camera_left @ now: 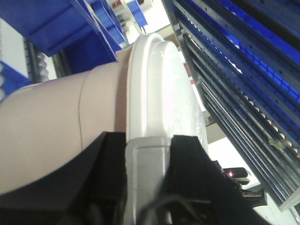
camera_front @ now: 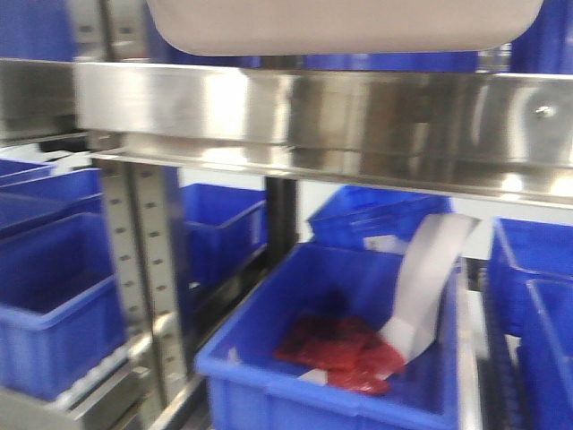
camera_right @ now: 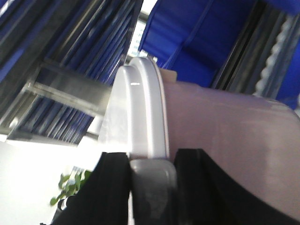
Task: Grab white bin and place on right shelf
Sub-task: 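Carry the bin up to the shelf rack with blue crates, then push the held bin forward onto the upper roller shelf, then open both grippers and release the bin on the shelf, then withdraw both grippers back from the shelved bin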
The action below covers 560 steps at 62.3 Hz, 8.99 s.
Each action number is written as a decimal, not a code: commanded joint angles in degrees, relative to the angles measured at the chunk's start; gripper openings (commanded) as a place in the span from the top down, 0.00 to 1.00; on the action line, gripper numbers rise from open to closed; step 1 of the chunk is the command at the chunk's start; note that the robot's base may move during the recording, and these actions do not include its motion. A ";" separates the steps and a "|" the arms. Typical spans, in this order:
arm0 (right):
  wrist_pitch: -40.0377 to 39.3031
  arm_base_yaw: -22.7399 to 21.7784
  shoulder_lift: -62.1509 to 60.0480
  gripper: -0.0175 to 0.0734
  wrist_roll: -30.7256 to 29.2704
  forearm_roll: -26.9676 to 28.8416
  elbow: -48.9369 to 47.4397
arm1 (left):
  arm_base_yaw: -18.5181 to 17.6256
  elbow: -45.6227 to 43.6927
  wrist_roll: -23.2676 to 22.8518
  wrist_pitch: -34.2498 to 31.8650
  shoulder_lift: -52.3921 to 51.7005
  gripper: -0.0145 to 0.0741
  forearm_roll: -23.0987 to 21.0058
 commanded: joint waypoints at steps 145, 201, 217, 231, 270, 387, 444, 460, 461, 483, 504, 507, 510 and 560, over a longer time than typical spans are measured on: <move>5.00 3.38 -0.11 0.74 0.47 5.56 -4.70 | -3.15 -2.08 0.77 7.50 -2.98 0.97 -7.50; 5.48 6.43 14.16 0.11 -10.94 2.86 -8.23 | -3.15 -9.16 5.90 4.79 6.26 0.28 3.39; -1.84 6.43 14.16 0.11 -13.31 -13.51 -12.86 | -3.15 -16.32 5.50 3.61 6.26 0.28 25.64; -7.65 6.43 13.66 0.11 -13.31 -30.52 -19.76 | -3.15 -20.80 4.87 3.50 6.26 0.28 41.62; -9.82 5.74 4.70 0.11 -12.61 -48.21 -22.16 | -3.15 -28.40 1.25 12.23 3.29 0.31 60.62; -21.52 5.74 -67.35 0.72 21.46 -86.31 24.94 | -3.15 46.39 -24.20 -35.26 -68.80 0.97 85.84; -21.25 5.74 -67.25 0.72 21.46 -86.31 25.42 | -3.15 51.59 -24.32 -37.24 -74.09 0.97 83.26; -21.25 5.74 -67.25 0.72 21.46 -86.31 25.42 | -3.05 65.72 -31.09 -47.54 -84.90 0.97 89.13; -21.25 5.74 -67.25 0.72 21.46 -86.31 25.42 | -2.93 66.58 -31.09 -48.22 -85.77 0.97 89.25; -21.07 5.74 -67.25 0.72 21.46 -86.31 25.42 | 3.82 79.65 -32.56 -57.76 -92.00 0.97 88.87; -21.08 5.74 -67.25 0.72 21.46 -86.31 25.42 | 4.95 79.54 -33.57 -57.73 -92.00 0.97 88.87; -21.08 5.74 -67.25 0.72 21.46 -86.31 25.42 | 4.95 79.54 -33.57 -57.59 -92.00 0.97 88.87; -21.08 5.74 -67.25 0.72 21.46 -86.31 25.42 | 4.95 79.54 -33.57 -57.59 -92.00 0.97 88.87; -26.77 5.74 -67.17 0.72 21.95 -88.66 30.24 | 4.49 79.54 -33.57 -57.45 -92.00 0.97 88.87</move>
